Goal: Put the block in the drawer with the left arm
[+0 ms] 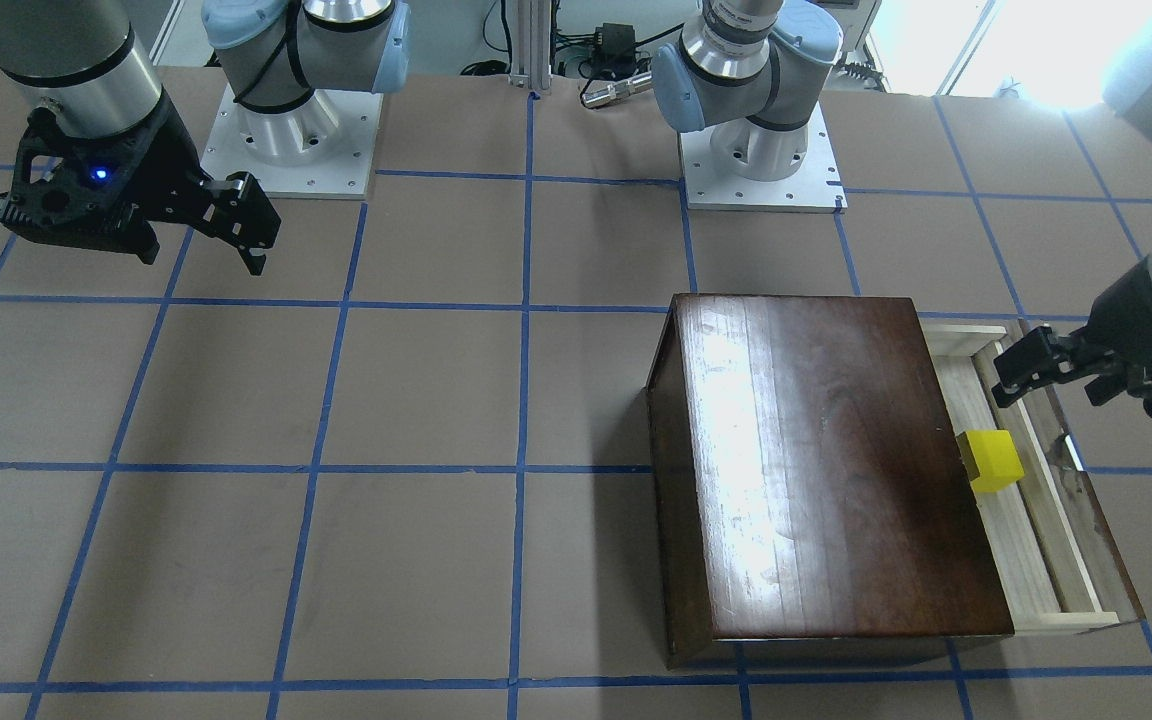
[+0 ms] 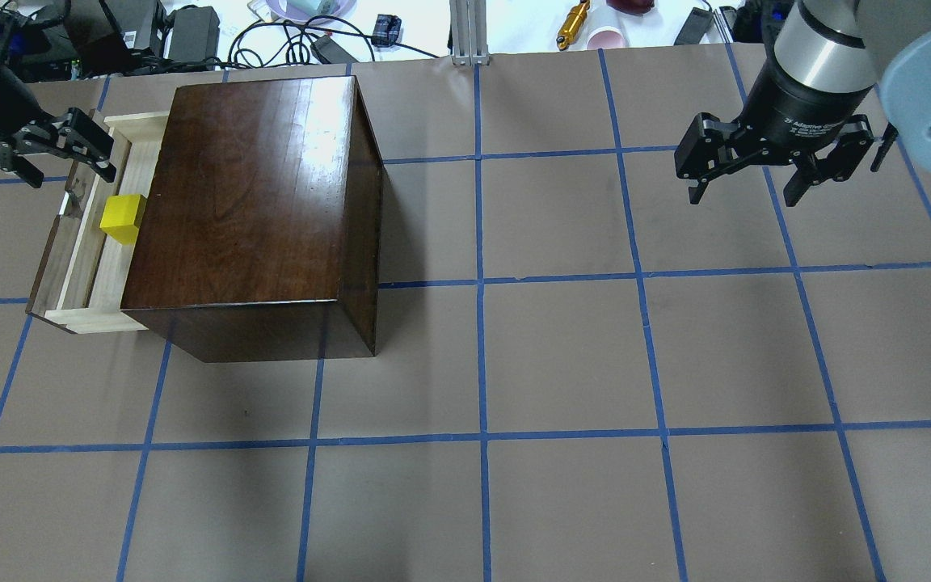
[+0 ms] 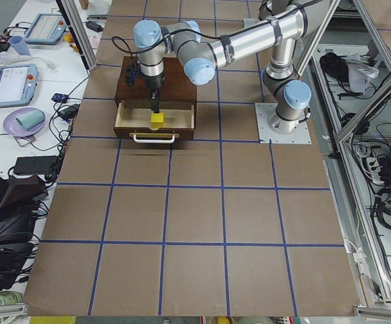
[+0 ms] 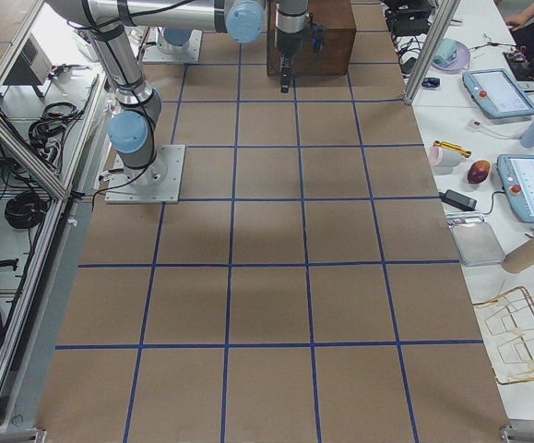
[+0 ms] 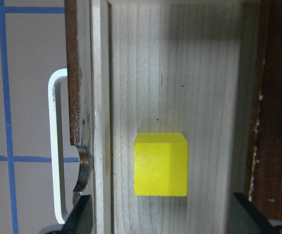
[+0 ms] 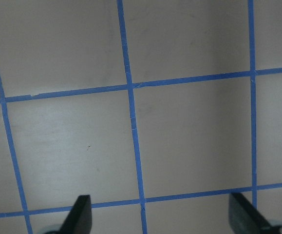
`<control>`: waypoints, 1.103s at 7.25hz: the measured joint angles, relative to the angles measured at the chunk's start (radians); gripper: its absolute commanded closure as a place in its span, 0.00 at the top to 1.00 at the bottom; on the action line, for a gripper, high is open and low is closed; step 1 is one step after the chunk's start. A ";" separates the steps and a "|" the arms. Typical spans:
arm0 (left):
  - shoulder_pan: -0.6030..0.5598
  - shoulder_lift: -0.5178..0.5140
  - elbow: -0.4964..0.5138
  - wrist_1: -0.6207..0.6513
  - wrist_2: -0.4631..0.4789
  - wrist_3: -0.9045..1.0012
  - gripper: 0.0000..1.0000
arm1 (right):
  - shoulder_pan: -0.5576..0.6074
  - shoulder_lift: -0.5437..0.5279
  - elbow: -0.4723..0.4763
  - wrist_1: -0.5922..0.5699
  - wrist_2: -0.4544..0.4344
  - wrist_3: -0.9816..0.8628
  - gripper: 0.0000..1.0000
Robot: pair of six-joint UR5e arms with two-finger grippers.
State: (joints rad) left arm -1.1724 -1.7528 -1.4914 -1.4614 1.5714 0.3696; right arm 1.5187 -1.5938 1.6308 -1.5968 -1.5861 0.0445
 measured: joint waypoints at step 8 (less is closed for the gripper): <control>-0.041 0.183 0.093 -0.292 0.005 -0.014 1.00 | 0.000 0.000 0.000 0.000 0.000 0.000 1.00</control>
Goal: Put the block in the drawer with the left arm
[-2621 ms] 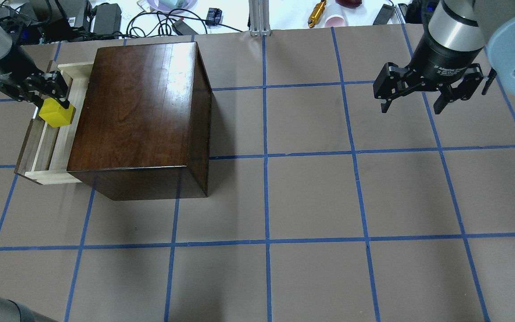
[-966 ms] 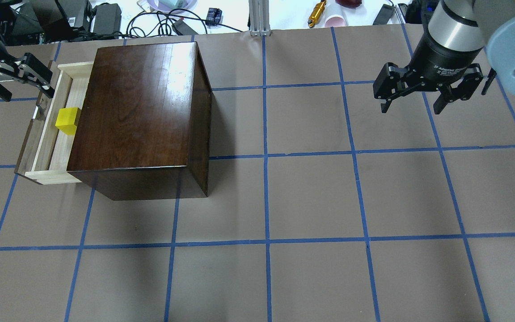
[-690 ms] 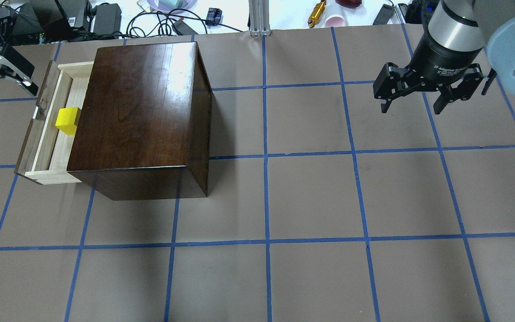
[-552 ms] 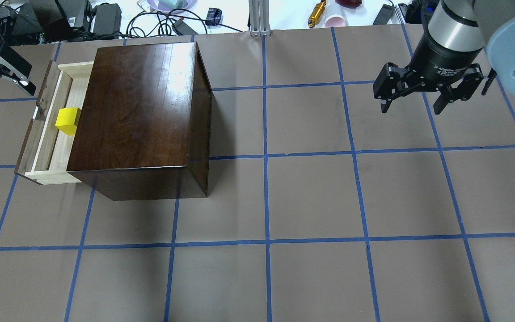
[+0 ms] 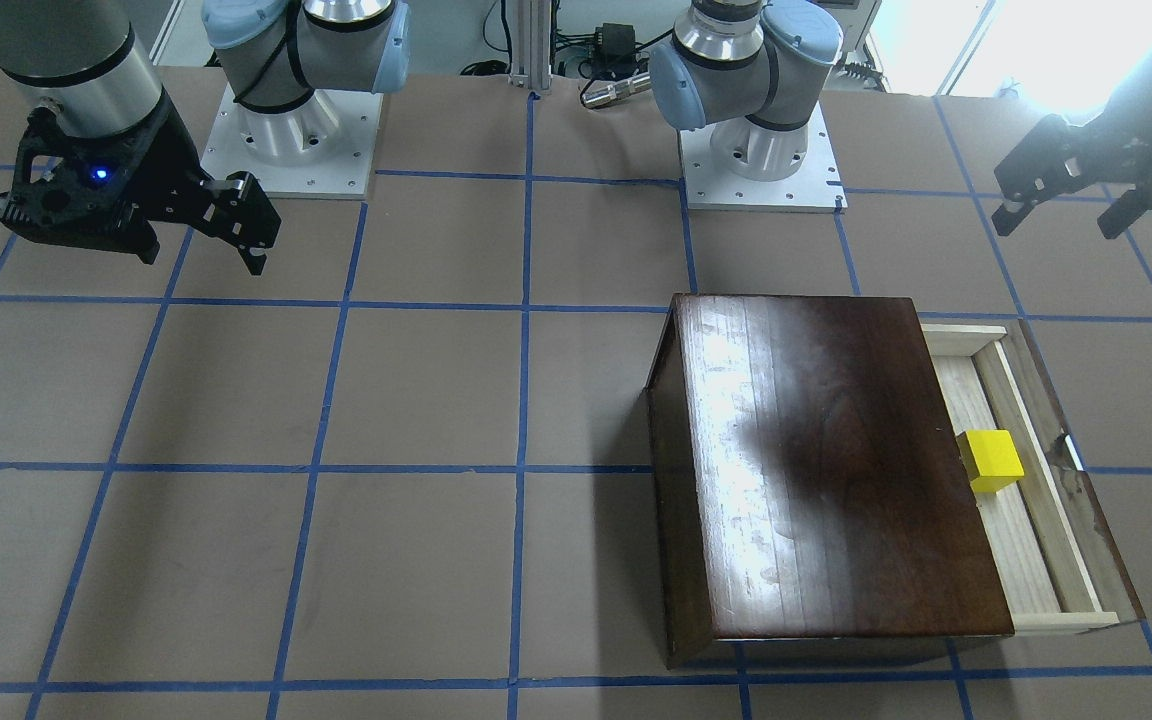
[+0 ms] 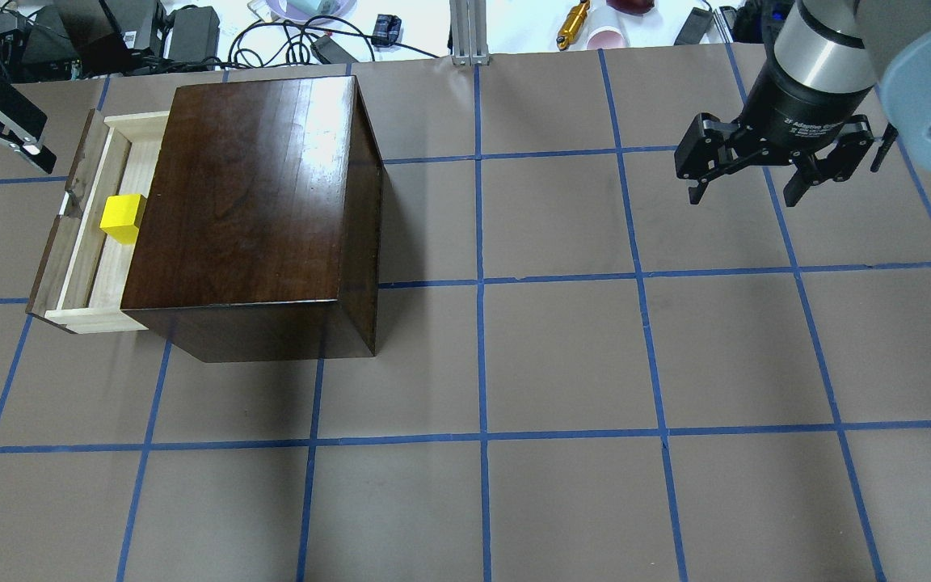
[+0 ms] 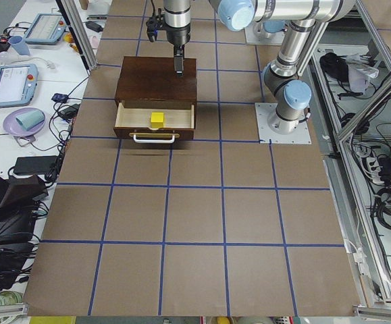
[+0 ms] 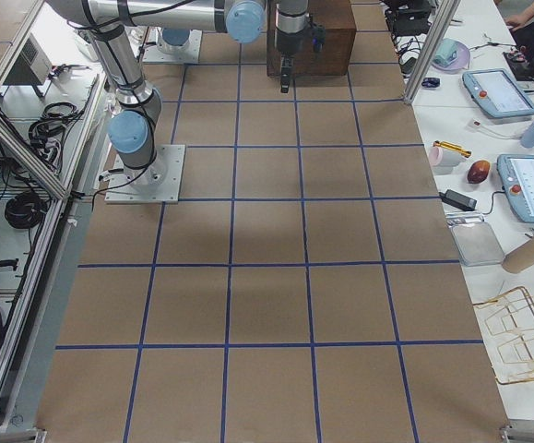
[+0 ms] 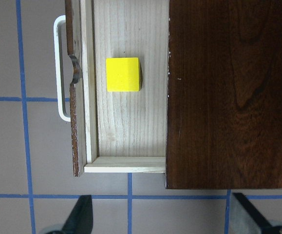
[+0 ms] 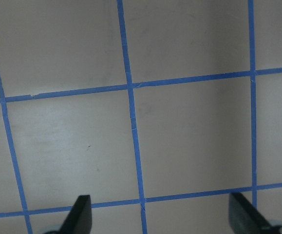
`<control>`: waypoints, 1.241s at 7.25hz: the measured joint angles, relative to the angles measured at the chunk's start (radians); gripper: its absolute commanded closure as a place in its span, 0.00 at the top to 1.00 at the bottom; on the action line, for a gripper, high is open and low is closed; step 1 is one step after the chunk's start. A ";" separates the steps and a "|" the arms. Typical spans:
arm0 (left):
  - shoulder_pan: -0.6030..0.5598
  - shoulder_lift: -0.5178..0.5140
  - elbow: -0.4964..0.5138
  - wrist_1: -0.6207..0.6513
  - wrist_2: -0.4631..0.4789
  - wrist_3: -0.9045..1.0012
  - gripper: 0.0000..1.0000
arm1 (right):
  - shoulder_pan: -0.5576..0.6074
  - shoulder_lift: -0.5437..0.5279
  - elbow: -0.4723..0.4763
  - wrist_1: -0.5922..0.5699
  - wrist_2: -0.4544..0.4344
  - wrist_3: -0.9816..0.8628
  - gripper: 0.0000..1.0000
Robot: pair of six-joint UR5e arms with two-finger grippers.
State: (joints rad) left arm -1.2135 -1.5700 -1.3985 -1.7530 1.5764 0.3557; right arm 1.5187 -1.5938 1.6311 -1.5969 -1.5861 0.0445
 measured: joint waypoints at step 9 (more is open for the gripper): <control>-0.335 -0.113 -0.006 0.125 -0.010 -0.371 1.00 | 0.000 0.000 0.000 0.000 0.000 0.000 1.00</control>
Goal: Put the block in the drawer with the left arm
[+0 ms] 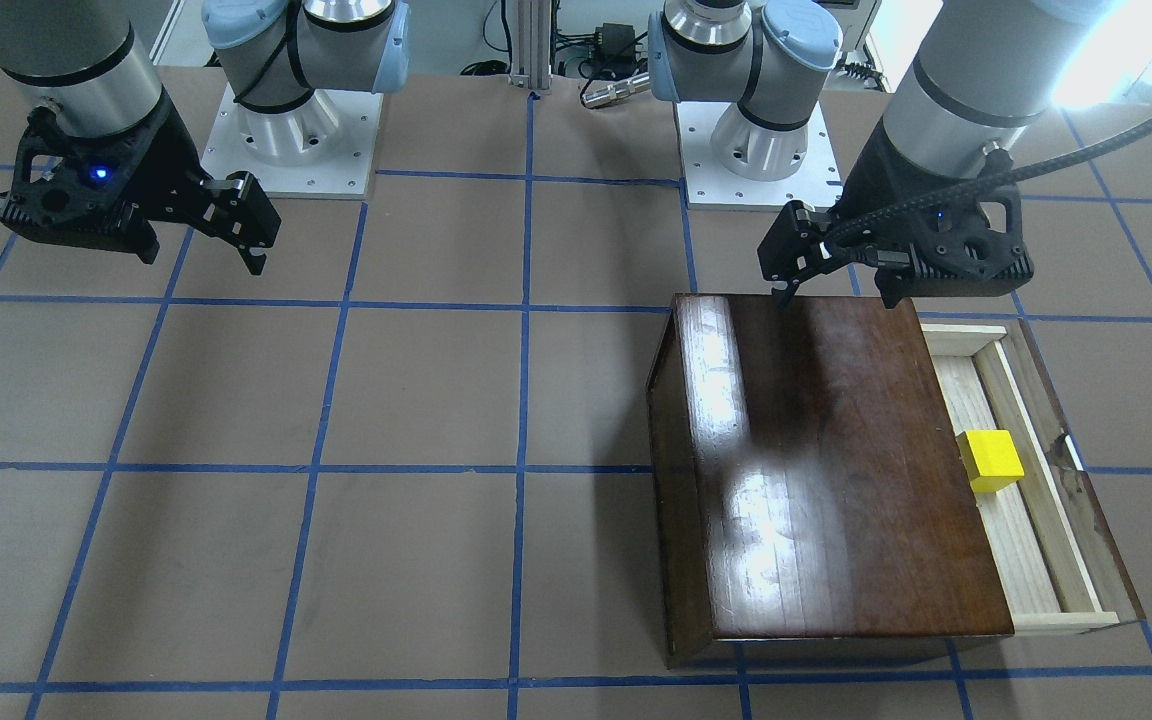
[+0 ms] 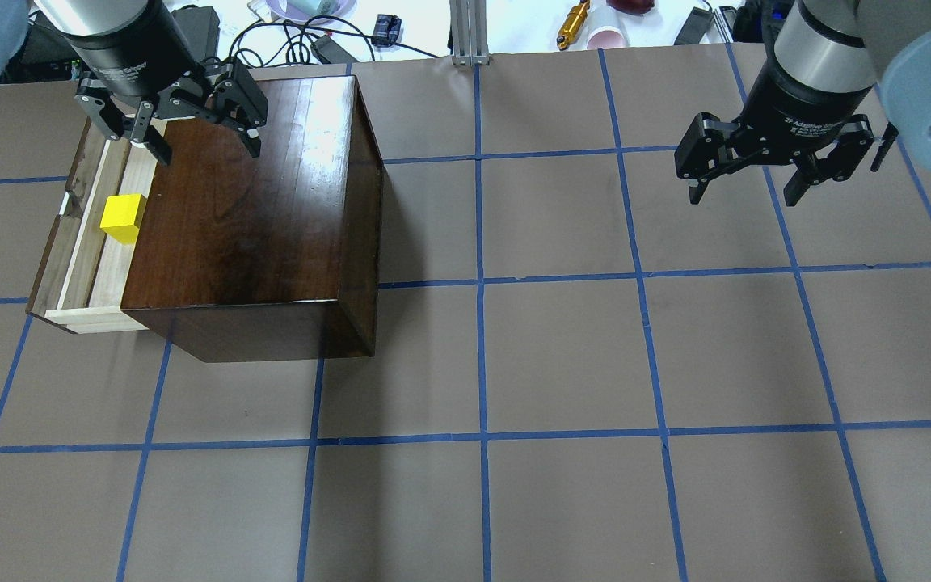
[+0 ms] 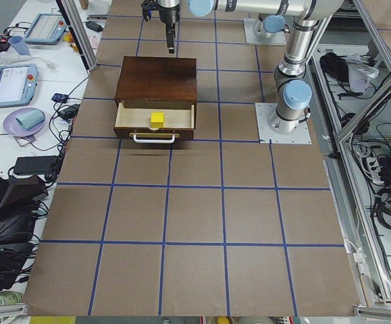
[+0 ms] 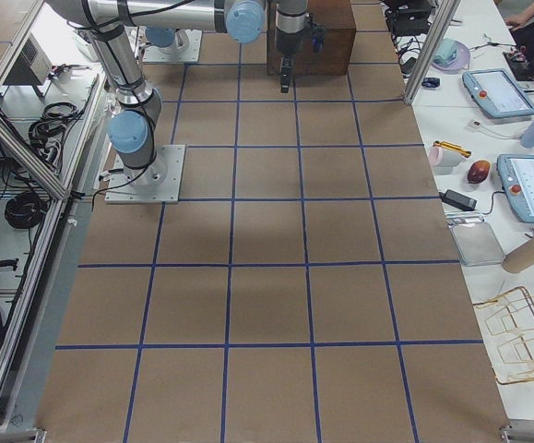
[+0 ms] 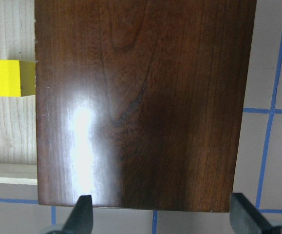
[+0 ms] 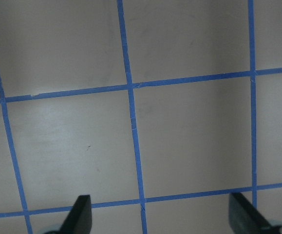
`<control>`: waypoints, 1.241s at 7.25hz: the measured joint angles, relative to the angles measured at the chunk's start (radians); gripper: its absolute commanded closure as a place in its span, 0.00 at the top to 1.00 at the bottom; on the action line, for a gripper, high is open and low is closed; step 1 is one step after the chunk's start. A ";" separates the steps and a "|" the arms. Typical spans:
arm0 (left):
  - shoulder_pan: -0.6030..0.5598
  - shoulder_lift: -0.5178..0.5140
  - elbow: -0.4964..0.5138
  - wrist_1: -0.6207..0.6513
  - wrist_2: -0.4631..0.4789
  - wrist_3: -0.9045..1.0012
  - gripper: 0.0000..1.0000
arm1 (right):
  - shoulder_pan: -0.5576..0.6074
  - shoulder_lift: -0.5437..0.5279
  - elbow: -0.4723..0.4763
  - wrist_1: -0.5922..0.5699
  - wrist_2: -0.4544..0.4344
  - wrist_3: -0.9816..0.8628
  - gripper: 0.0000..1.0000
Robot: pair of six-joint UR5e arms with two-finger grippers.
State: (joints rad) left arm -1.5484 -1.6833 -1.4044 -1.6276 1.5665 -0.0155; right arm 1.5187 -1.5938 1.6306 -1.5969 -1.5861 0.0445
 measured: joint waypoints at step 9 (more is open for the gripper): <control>0.005 0.025 -0.003 -0.009 0.005 0.011 1.00 | 0.000 0.000 0.000 0.000 0.000 0.000 1.00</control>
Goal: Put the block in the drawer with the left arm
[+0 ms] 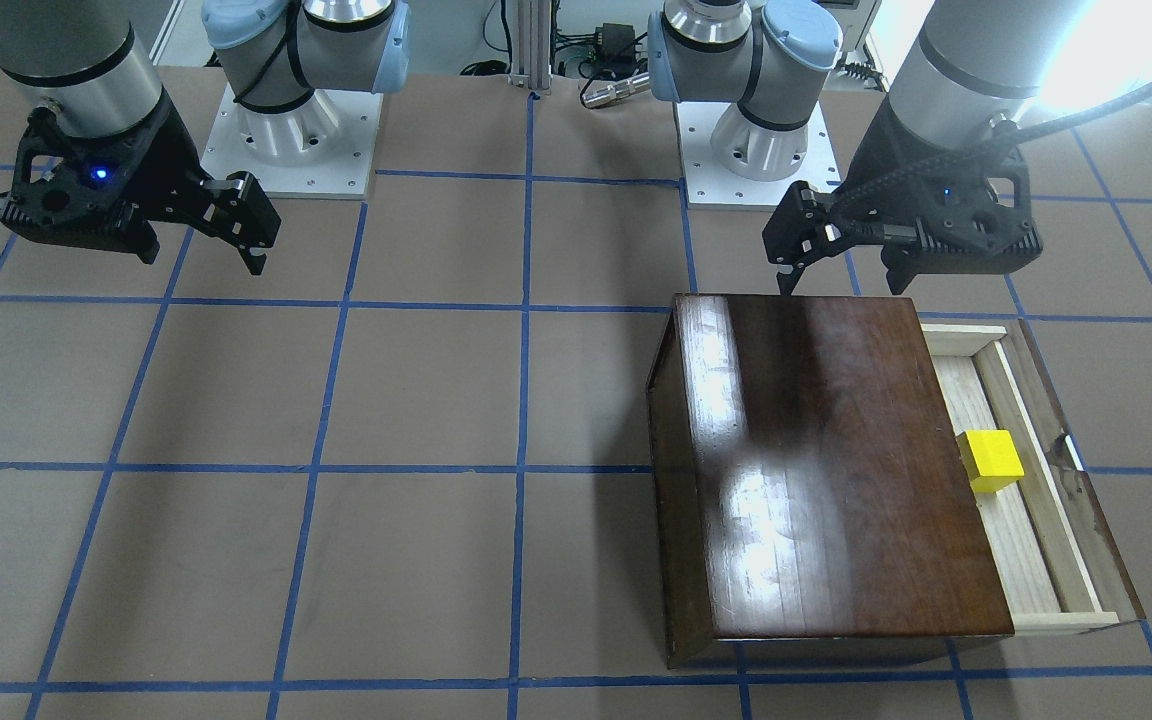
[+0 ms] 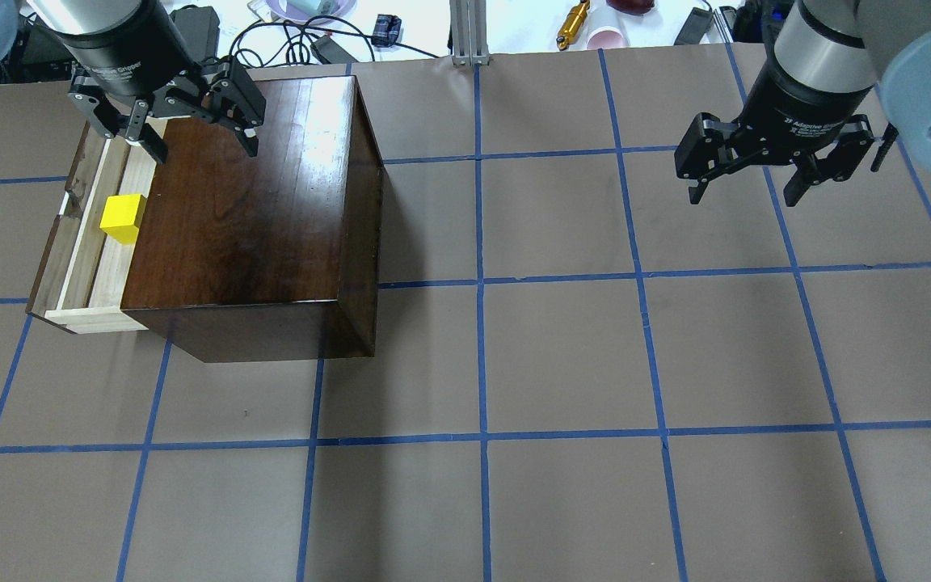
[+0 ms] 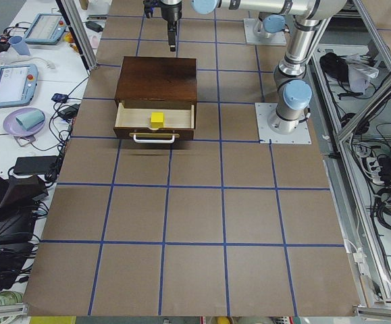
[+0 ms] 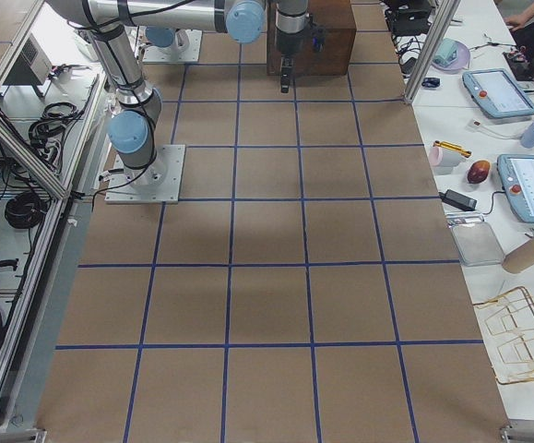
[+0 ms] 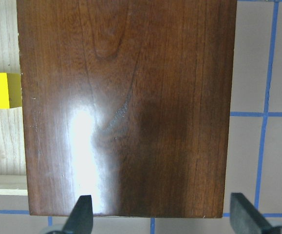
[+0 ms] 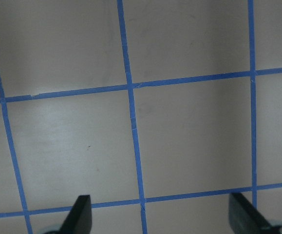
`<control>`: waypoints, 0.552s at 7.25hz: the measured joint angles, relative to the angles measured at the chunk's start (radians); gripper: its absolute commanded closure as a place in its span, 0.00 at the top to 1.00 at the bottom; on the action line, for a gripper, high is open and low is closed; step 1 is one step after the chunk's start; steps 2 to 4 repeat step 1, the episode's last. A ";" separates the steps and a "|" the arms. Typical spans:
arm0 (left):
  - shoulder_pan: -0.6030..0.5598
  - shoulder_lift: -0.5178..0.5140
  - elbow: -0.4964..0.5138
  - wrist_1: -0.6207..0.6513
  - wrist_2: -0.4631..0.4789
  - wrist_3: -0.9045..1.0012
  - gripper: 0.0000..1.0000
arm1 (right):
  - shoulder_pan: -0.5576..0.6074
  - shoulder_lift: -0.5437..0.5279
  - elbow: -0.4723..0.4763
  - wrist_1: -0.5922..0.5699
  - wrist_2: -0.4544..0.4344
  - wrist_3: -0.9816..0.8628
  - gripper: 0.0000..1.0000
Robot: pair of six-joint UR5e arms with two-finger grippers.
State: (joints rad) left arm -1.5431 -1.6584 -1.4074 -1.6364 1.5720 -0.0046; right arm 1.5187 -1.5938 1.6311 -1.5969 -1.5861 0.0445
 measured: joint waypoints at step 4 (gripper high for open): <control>0.001 0.001 0.001 0.001 0.000 0.000 1.00 | 0.000 0.000 0.000 0.000 0.000 0.000 1.00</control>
